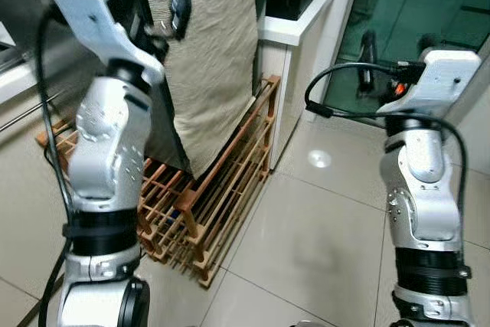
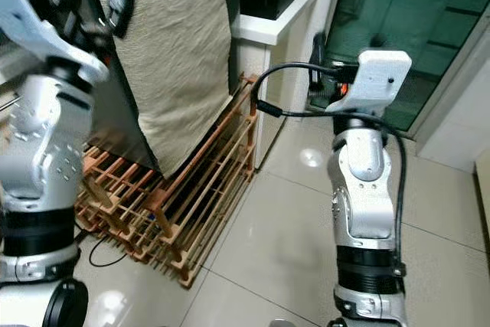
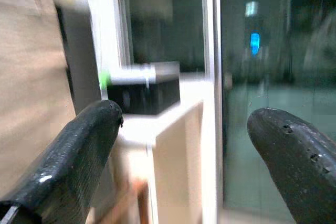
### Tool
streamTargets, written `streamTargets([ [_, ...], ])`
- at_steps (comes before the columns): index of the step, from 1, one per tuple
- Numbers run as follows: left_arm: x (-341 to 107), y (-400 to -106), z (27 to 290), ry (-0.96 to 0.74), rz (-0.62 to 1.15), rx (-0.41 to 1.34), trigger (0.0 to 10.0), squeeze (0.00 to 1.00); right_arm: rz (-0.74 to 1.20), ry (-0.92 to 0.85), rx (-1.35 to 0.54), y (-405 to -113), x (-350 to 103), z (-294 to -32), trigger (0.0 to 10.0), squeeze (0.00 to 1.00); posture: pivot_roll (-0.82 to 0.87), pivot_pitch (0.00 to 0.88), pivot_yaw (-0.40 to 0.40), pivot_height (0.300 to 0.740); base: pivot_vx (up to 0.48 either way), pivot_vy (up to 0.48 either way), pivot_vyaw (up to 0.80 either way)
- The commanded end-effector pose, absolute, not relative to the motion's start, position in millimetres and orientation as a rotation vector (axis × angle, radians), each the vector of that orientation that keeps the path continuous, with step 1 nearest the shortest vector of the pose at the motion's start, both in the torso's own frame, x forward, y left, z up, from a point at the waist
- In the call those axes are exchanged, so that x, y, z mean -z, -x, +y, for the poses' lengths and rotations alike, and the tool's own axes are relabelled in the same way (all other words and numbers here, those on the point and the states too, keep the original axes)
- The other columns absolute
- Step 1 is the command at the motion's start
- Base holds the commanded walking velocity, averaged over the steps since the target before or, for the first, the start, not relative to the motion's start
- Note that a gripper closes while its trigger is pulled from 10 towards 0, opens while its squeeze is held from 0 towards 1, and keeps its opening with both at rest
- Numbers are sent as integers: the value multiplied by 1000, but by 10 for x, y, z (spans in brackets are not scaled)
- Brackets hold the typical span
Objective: Restocking fridge
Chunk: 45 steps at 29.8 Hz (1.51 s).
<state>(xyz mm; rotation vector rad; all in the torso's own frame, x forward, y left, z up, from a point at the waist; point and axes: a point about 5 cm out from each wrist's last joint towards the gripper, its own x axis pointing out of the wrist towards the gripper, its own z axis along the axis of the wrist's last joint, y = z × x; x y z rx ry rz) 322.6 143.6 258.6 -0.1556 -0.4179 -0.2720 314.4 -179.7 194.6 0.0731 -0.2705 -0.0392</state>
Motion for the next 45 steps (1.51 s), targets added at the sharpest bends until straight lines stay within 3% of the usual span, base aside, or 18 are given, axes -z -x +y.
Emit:
streamTargets([
  [1, -2522, -3233, 1450, 148, -377, 253, 10000, 0, -242, -65, 12, -3145, -1904, -1801, 10000, 0, -91, 0, 36, 740, 0, 0, 0],
  [10, -2360, -3237, 1652, 159, -312, 85, 10000, 0, -179, -60, -18, -3108, -1731, -1779, 10000, 0, -92, 0, 37, 740, 0, 0, 0],
  [18, -2325, -3090, 1630, 198, -333, 79, 10000, 0, -146, -44, -22, -3086, -1616, -1791, 10000, 0, -90, 0, 46, 740, 0, 0, 0],
  [31, -2150, -3140, 1465, 204, -282, 144, 10000, 0, -127, -35, -20, -3065, -1539, -1784, 10000, 0, -107, 0, 44, 740, 0, 0, 0],
  [45, -1948, -3425, 1221, 291, -145, 149, 10000, 0, -117, -25, -19, -3054, -1526, -1777, 10000, 0, -131, 0, 47, 740, 0, 0, 0],
])
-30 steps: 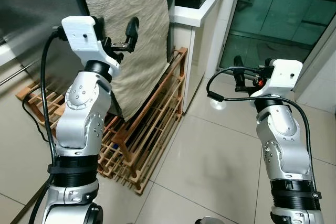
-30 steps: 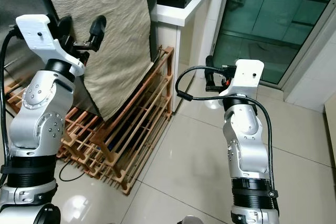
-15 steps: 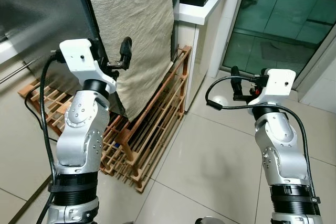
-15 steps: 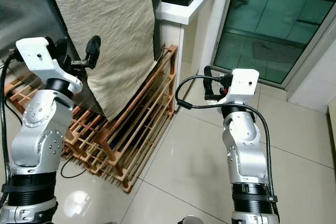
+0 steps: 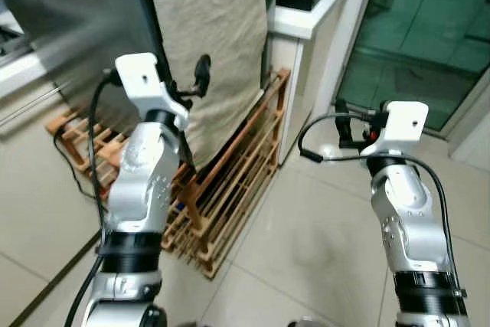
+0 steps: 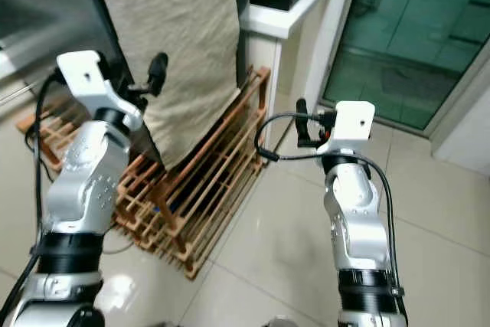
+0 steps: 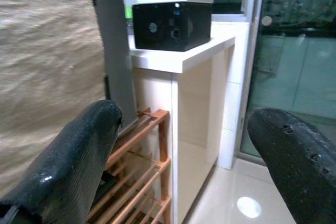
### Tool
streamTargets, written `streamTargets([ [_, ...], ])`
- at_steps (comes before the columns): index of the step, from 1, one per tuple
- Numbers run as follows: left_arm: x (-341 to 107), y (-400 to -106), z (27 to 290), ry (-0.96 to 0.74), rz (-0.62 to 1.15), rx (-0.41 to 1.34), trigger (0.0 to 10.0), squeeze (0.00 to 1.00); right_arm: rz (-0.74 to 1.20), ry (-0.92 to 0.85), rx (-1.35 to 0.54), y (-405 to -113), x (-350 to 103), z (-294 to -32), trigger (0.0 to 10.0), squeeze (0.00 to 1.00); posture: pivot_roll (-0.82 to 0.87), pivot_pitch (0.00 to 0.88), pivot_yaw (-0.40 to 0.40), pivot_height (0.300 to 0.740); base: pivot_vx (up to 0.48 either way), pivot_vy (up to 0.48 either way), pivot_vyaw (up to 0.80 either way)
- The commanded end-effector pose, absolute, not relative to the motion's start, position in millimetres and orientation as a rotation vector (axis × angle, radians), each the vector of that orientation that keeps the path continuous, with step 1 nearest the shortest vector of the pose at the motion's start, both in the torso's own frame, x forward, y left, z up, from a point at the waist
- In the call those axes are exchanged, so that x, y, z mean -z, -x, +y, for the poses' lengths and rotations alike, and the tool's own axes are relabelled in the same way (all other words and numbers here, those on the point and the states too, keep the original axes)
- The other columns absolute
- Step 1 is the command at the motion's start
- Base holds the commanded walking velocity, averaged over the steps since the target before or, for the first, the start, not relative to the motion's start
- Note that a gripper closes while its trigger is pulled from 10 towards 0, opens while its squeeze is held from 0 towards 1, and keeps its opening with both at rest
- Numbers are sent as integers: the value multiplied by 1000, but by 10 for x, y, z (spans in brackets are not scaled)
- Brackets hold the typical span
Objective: Restocking fridge
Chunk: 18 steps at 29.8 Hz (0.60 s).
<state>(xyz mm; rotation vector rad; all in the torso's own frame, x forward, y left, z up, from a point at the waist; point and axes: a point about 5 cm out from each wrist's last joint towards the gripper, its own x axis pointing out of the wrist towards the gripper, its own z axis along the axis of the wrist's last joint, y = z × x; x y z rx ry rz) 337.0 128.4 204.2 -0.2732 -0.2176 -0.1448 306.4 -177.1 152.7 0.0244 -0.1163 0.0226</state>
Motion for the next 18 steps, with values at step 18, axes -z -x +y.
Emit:
streamTargets([
  [18, -1749, -3531, 1302, 191, -73, 56, 10000, 0, -107, -14, 4, -3004, -1499, -1826, 10000, 0, -146, 0, 50, 740, 0, 0, 0],
])
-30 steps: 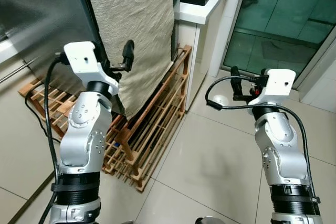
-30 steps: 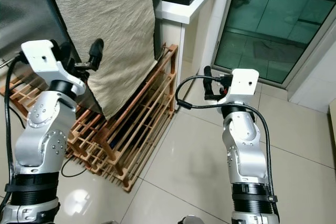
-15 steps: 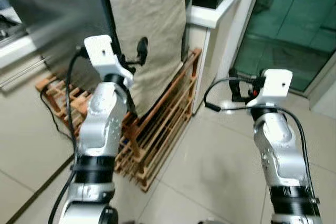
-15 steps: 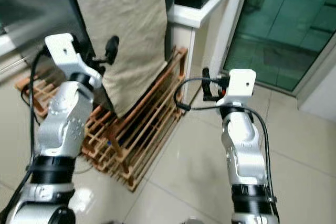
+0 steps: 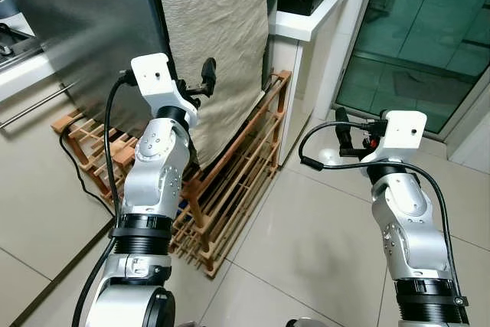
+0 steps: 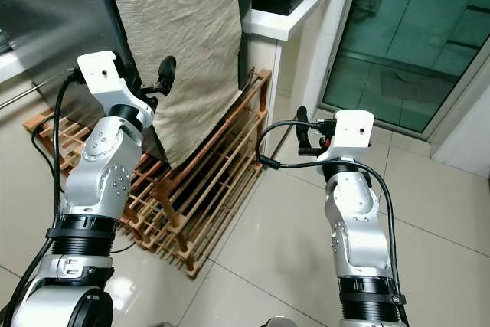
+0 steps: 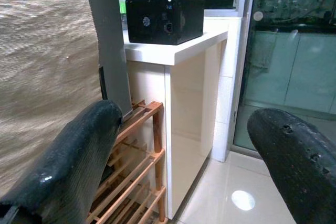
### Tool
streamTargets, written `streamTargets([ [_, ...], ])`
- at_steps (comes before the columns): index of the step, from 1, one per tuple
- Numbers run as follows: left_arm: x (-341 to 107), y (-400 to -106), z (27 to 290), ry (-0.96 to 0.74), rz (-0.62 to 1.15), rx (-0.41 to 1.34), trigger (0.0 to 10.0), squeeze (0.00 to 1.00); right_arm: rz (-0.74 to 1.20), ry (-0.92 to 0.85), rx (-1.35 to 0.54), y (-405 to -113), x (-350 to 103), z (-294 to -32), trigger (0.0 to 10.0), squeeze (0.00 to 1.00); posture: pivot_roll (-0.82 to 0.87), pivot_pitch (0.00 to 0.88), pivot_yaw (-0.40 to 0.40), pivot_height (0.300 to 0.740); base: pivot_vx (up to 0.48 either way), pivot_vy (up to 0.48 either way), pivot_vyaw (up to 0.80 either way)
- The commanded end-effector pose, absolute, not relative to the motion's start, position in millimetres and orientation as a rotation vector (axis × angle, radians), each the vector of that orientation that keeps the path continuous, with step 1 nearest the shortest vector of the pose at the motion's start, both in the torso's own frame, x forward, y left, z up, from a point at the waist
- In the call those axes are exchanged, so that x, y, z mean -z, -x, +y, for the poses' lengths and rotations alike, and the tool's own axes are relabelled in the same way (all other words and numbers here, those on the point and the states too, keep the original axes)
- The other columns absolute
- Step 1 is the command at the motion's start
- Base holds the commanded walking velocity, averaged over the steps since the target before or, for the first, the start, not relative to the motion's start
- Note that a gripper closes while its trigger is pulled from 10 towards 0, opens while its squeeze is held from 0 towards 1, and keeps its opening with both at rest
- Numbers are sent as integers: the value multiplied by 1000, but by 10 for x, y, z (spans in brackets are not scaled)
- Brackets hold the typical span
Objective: Restocking fridge
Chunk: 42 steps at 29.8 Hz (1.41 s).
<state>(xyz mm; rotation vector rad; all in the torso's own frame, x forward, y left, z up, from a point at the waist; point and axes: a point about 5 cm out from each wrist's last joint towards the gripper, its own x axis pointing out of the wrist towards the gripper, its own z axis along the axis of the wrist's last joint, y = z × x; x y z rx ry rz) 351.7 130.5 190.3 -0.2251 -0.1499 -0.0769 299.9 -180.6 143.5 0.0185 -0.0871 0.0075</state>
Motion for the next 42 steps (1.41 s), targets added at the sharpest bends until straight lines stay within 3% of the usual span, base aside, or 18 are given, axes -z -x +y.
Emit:
streamTargets([
  [1, -1717, -3547, 1354, 182, -59, 21, 10000, 0, -107, -15, 1, -3004, -1499, -1821, 10000, 0, -145, 0, 48, 740, 0, 0, 0],
  [4, -1691, -3570, 1430, 187, -48, -22, 10000, 0, -118, -19, -36, -2992, -1518, -1774, 10000, 0, -146, 0, 49, 740, 0, 0, 0],
  [8, -1679, -3597, 1452, 214, -41, -41, 10000, 0, -118, 0, -293, -2903, -1575, -1516, 10000, 0, -149, 0, 47, 740, 0, 0, 0],
  [10, -1681, -3609, 1459, 241, -41, -54, 10000, 0, -109, 30, -330, -2882, -1580, -1508, 10000, 0, -150, 0, 47, 740, 0, 0, 0],
  [14, -1687, -3618, 1466, 269, -41, -64, 10000, 0, -106, 42, -339, -2874, -1584, -1524, 10000, 0, -150, 0, 47, 740, 0, 0, 0],
  [19, -1959, -3605, 1254, 354, -172, 117, 10000, 0, -99, 41, -330, -2877, -1574, -1542, 10000, 0, -154, 0, 43, 740, 0, 0, 0],
  [29, -2162, -3462, 1041, 314, -264, 314, 10000, 0, -65, 38, -343, -2853, -1517, -1529, 10000, 0, -150, 0, 48, 740, 0, 0, 0],
  [42, -1799, -3234, 1092, 225, -143, 370, 10000, 0, -28, 32, -346, -2828, -1436, -1535, 10000, 0, -132, 0, 43, 740, 0, 0, 0],
])
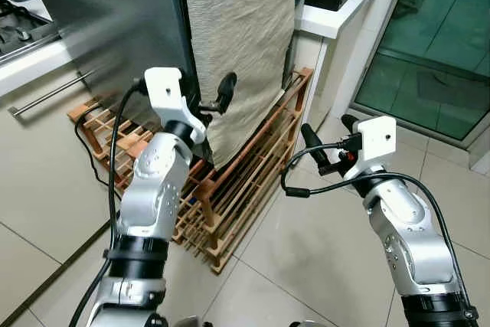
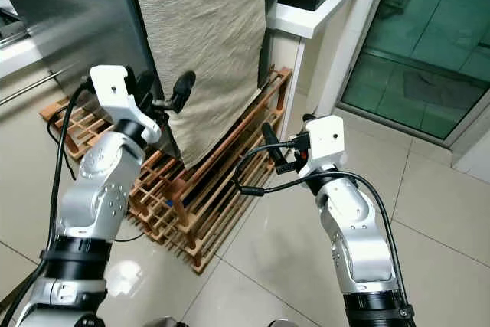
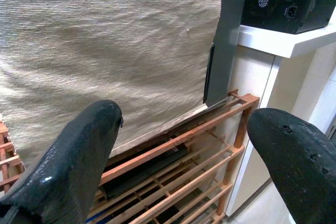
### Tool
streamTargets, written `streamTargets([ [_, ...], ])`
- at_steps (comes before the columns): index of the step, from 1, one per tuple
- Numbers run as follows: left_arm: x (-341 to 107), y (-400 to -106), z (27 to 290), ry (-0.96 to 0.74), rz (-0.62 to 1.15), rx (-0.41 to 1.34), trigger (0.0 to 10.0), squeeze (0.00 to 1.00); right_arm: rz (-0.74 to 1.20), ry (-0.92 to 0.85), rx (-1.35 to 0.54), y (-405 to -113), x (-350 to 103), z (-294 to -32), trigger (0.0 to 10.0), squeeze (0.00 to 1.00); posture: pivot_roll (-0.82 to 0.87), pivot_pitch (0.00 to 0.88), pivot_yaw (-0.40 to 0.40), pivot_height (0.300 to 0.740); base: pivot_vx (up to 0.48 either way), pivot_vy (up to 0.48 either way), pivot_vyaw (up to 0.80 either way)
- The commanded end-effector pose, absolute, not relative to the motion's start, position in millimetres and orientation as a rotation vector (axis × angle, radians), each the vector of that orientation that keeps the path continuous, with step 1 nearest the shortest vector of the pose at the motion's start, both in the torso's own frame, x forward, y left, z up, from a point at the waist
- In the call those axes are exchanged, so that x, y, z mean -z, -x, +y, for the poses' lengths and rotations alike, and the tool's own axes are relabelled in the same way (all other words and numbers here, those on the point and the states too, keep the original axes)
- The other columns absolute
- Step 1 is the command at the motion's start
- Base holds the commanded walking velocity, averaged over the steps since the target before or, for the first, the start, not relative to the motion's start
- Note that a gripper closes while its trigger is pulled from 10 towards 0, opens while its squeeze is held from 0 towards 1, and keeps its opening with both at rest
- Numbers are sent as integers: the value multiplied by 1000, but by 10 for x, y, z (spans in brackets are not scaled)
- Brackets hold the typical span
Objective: Restocking fridge
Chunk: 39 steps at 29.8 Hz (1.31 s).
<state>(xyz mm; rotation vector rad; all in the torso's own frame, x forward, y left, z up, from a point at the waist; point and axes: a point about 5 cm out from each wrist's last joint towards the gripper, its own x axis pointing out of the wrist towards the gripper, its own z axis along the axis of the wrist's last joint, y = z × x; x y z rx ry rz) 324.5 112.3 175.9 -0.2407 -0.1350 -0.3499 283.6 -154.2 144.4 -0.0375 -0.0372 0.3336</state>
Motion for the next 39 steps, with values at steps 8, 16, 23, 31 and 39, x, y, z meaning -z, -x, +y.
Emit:
streamTargets([
  [8, -1828, -3245, 1085, 232, -149, 374, 10000, 0, -26, 32, -358, -2845, -1435, -1504, 10000, 0, -132, 0, 40, 740, 0, 0, 0],
  [16, -1876, -3289, 1128, 259, -164, 354, 10000, 0, -27, 40, -360, -2830, -1442, -1516, 10000, 0, -147, 0, 47, 740, 0, 0, 0],
  [23, -1818, -3050, 1387, 228, -174, 304, 10000, 0, -50, 24, -328, -2763, -1456, -1567, 10000, 0, -125, 0, 41, 740, 0, 0, 0],
  [31, -1817, -3005, 1395, 229, -181, 277, 10000, 0, -36, 17, -324, -2711, -1396, -1570, 10000, 0, -104, 0, 23, 740, 0, 0, 0],
  [39, -1847, -3134, 1245, 230, -182, 318, 10000, 0, -55, 21, -322, -2770, -1442, -1553, 10000, 0, -114, 0, 27, 740, 0, 0, 0],
])
